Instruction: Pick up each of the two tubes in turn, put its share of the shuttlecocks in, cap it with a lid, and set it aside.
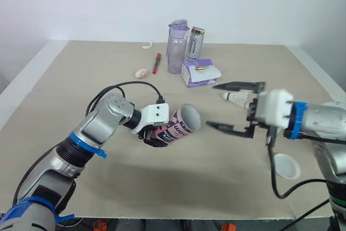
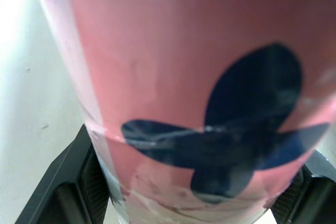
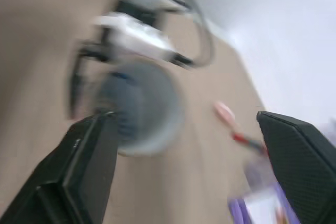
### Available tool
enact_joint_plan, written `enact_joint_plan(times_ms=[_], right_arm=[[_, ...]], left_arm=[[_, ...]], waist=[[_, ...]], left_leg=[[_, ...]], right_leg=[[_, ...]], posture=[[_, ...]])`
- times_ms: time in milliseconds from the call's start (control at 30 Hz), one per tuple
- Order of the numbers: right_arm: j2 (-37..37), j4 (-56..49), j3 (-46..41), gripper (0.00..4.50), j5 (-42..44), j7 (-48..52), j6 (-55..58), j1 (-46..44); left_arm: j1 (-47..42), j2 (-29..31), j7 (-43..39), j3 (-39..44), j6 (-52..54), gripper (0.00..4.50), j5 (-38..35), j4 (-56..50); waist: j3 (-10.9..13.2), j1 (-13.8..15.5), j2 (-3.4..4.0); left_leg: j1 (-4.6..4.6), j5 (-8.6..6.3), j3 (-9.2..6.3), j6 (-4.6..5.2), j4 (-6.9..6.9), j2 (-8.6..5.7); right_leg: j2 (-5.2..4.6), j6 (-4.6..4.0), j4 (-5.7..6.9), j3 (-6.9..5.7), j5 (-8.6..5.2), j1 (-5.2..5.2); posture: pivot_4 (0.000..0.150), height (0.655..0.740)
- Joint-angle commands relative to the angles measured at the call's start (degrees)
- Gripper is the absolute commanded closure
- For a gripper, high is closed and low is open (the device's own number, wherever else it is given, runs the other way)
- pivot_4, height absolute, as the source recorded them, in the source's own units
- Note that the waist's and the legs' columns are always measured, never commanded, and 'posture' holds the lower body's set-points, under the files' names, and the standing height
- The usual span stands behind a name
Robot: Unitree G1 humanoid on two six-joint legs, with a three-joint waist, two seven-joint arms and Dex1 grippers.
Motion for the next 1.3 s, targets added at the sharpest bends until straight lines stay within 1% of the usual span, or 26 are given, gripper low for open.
enact_joint_plan(times_ms=[33,100,233,400,500,667,833,1033,1067,1133,1167,1233,1267,1300], right_arm=[[4.6,7.2,-8.7,0.04,0.8,-11.9,6.8,3.0],[5.9,10.8,-10.0,0.04,0.1,-14.2,6.0,3.1],[6.0,17.3,-10.0,0.04,-1.3,-14.8,4.1,2.2],[4.7,26.4,-6.8,0.04,-3.0,-12.3,1.1,-0.3],[4.8,29.5,-5.1,0.04,-3.0,-10.6,1.5,-1.9],[5.6,37.8,-1.1,0.04,-4.8,-8.5,-0.7,-7.2],[5.7,44.8,0.9,0.04,-5.9,-7.0,-1.7,-12.1],[6.5,49.4,1.5,0.04,-5.8,-6.4,-1.8,-15.7],[6.7,50.0,1.5,0.43,-5.8,-6.4,-1.7,-16.2],[7.0,51.3,1.2,0.76,-5.7,-6.7,-1.3,-17.4],[7.1,51.9,1.2,1.40,-5.8,-6.4,-1.2,-17.8],[7.3,52.5,1.5,2.48,-6.0,-6.0,-1.2,-18.3],[7.4,52.9,1.6,2.69,-6.1,-5.9,-1.1,-18.5],[7.6,53.2,1.6,3.05,-6.1,-5.9,-1.1,-18.7]], left_arm=[[0.4,1.2,1.2,-1.2,0.7,1.00,2.2,1.3],[0.5,1.3,1.2,-1.3,0.7,1.00,2.1,1.0],[0.9,1.6,1.3,-1.4,0.8,1.00,2.1,0.5],[1.5,2.1,1.7,-1.3,1.5,1.00,2.0,-0.6],[2.0,2.6,1.9,-1.2,1.9,1.00,1.9,-1.2],[2.6,3.3,2.4,-0.9,2.5,1.00,2.0,-1.9],[2.4,3.5,2.6,-1.0,2.4,1.00,2.0,-1.8],[2.4,3.5,2.9,-1.1,2.1,1.00,2.2,-1.7],[2.5,3.5,2.9,-1.2,2.1,1.00,2.3,-1.7],[2.4,3.4,3.0,-1.2,2.0,1.00,2.3,-1.6],[2.3,3.4,3.1,-1.2,2.0,1.00,2.3,-1.5],[2.3,3.4,3.2,-1.2,1.9,1.00,2.4,-1.4],[2.3,3.3,3.3,-1.2,2.0,1.00,2.4,-1.3],[2.3,3.3,3.4,-1.1,2.0,1.00,2.4,-1.3]], waist=[[0.0,0.0,0.08],[0.0,-0.1,0.19],[0.0,-0.4,0.31],[0.0,-0.7,0.30],[0.0,-0.8,0.31],[0.0,-1.3,0.35],[0.0,-1.5,0.36],[0.0,-1.5,0.37],[0.0,-1.5,0.37],[0.0,-1.5,0.37],[0.0,-1.5,0.37],[0.0,-1.5,0.38],[0.0,-1.5,0.37],[0.0,-1.5,0.37]], left_leg=[[0.00,0.00,0.03,0.00,0.00,0.00],[0.02,0.00,0.04,0.00,0.00,-0.01],[0.04,0.07,0.02,0.11,-0.01,-0.03],[0.04,0.07,0.03,0.11,-0.06,-0.04],[0.04,0.07,0.01,0.11,-0.09,-0.03],[0.04,0.07,0.01,0.11,-0.10,-0.03],[0.09,0.07,0.01,0.12,-0.10,-0.05],[0.07,0.07,0.02,0.12,-0.11,-0.06],[0.09,0.07,0.01,0.12,-0.11,-0.06],[0.09,0.07,0.01,0.12,-0.11,-0.05],[0.09,0.07,0.01,0.12,-0.11,-0.06],[0.09,0.08,0.02,0.13,-0.11,-0.06],[0.09,0.08,0.02,0.13,-0.11,-0.06],[0.09,0.08,0.01,0.13,-0.11,-0.06]], right_leg=[[0.00,0.01,0.00,0.04,0.00,-0.03],[0.00,0.01,0.01,0.06,0.01,-0.03],[0.05,0.02,0.01,0.07,0.08,-0.03],[0.05,0.03,0.00,0.08,0.07,-0.03],[0.08,0.04,0.00,0.08,0.06,-0.03],[0.08,0.04,0.00,0.09,0.05,-0.02],[0.09,0.06,0.00,0.11,0.07,0.01],[0.10,0.08,0.00,0.14,0.06,0.01],[0.10,0.08,0.00,0.14,0.06,0.02],[0.10,0.09,0.00,0.14,0.08,0.02],[0.10,0.08,0.00,0.14,0.09,0.01],[0.10,0.08,0.00,0.14,0.09,0.02],[0.09,0.09,0.00,0.14,0.08,0.02],[0.10,0.09,0.00,0.14,0.08,0.02]], posture=[[0.150,0.7400],[0.150,0.7400],[0.150,0.7400],[0.150,0.7400],[0.150,0.7400],[0.150,0.7400],[0.150,0.7400],[0.150,0.7400],[0.150,0.7400],[0.150,0.7400],[0.150,0.7400],[0.150,0.7400],[0.150,0.7400],[0.150,0.7400]])
